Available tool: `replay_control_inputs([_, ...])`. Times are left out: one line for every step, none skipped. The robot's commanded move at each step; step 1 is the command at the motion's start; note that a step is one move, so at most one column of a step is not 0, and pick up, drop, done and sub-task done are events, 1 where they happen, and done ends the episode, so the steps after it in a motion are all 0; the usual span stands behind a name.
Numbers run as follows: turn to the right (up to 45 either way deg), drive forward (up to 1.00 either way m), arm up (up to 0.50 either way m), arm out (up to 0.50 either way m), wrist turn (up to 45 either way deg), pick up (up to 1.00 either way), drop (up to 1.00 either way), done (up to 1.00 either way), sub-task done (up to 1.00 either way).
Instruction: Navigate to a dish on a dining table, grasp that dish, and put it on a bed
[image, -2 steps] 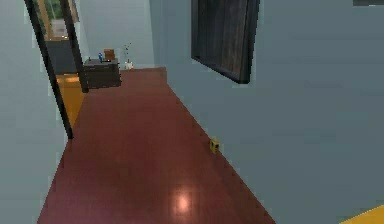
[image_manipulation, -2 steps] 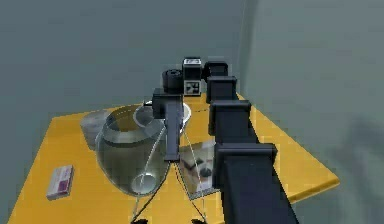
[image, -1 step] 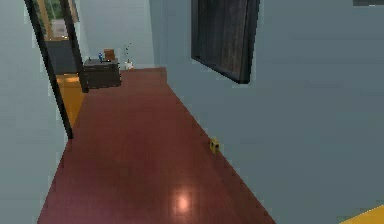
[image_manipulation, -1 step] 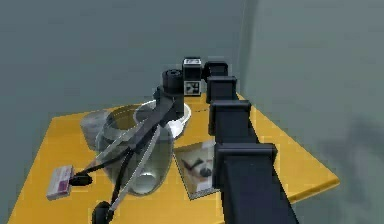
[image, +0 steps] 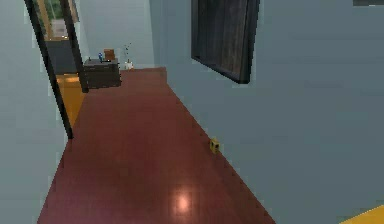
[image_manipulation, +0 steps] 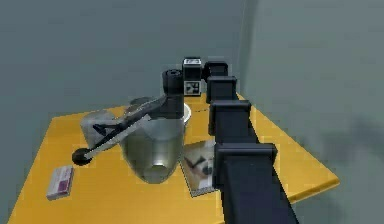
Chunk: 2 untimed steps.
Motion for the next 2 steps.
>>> replay_control_inputs([0.0, 0.00, 0.00, 0.00, 45.0, 0.00, 0.00, 0.00, 0.00])
replay_control_inputs([0.0, 0.00, 0.00, 0.00, 18.0, 0.00, 0.00, 0.00, 0.00])
